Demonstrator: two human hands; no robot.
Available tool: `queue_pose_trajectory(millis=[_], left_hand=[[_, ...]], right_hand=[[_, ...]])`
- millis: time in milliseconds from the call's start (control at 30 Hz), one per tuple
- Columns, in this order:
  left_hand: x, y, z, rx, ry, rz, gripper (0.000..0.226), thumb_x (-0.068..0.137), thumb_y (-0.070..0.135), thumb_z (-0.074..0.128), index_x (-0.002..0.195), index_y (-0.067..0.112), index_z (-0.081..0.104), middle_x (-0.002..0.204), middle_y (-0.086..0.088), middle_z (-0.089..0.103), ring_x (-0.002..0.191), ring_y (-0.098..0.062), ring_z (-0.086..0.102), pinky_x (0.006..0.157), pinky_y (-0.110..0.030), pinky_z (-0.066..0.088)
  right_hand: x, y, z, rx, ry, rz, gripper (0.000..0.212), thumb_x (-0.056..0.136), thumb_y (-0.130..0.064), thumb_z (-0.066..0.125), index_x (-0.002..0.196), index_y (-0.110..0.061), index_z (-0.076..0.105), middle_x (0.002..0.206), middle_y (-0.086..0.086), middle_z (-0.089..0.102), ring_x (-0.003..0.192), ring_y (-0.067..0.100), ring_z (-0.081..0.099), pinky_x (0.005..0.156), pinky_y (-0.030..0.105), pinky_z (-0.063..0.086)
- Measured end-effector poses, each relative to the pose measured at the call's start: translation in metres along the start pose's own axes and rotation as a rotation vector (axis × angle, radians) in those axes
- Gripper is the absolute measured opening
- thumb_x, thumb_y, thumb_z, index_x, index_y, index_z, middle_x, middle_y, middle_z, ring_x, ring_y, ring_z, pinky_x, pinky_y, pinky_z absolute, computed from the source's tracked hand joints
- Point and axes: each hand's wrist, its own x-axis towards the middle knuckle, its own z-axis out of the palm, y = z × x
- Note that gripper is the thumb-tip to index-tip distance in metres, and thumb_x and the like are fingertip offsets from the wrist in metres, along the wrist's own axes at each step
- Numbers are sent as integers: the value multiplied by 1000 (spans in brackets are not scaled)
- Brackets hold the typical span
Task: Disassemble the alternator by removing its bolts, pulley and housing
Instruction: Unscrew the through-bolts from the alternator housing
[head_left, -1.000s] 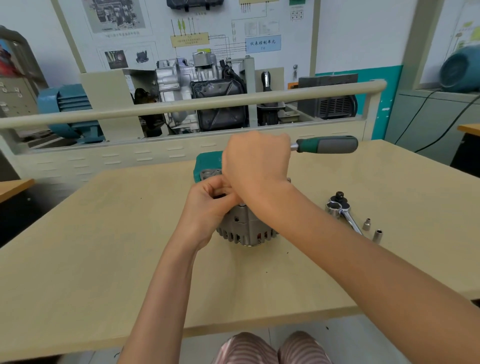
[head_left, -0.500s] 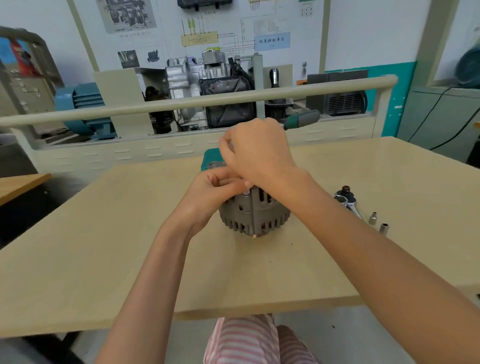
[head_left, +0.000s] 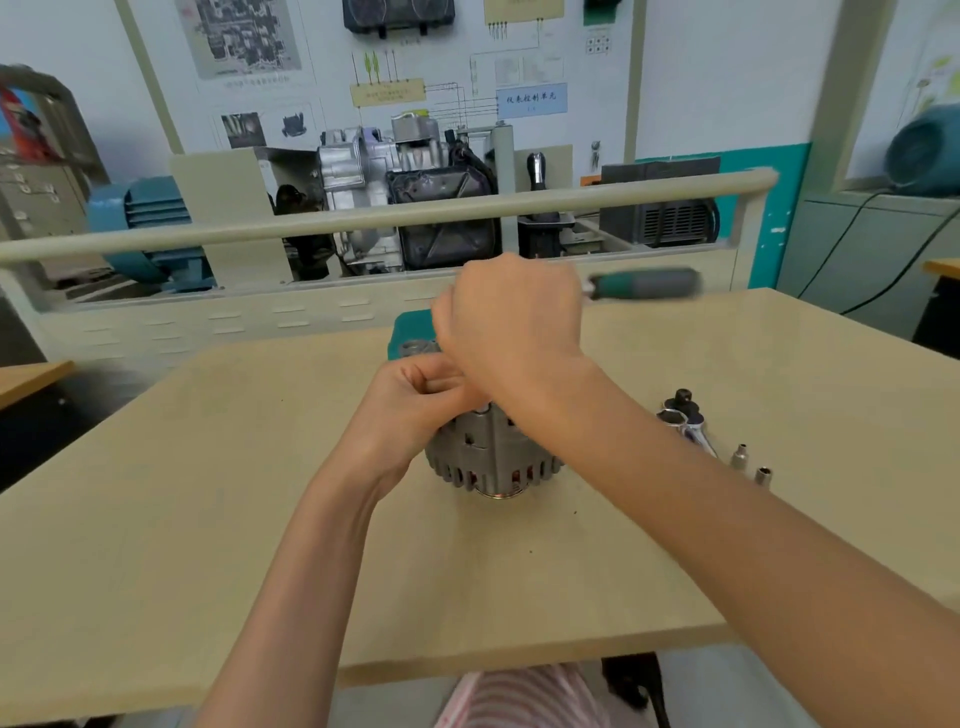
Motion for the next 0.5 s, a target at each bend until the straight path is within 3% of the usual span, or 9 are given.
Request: queue_pose_trajectory(millis=[100,233,333,500], left_hand=[[-2,0,2,-6,36,-1,42,80,-14,58,62,20,73,59,8,69,56,3,62,52,-7,43],[0,-1,3,-20,59,-24,23,81,-5,64,83,16,74,79,1,75,76,-7,68,63,-14,49],[-2,0,3,-21,46,-30,26,84,-3,62,85,19,74,83,2,75,81,-7,69,67,-14,50],[-6,2,0,-34,-48,-23,21,88,4,60,87,20,74,77,6,74,74,-3,69,63,-8,47]], right_hand=[[-1,-6,-3,-104,-49,42,40,84,-18,55,54,-16,28,50,-2,28,43,14,25,48,25,17],[1,-1,0,-91,-19,39,41,87,-15,51,55,-16,26,50,-3,28,44,14,25,47,26,9],[-3,0,0,-64,10,-13,42,89,-18,49,55,-17,23,51,-3,26,45,14,22,48,27,8],[-1,5,1,29,-1,-109,28,94,-26,43,68,-18,41,53,-5,26,58,18,37,65,30,23]])
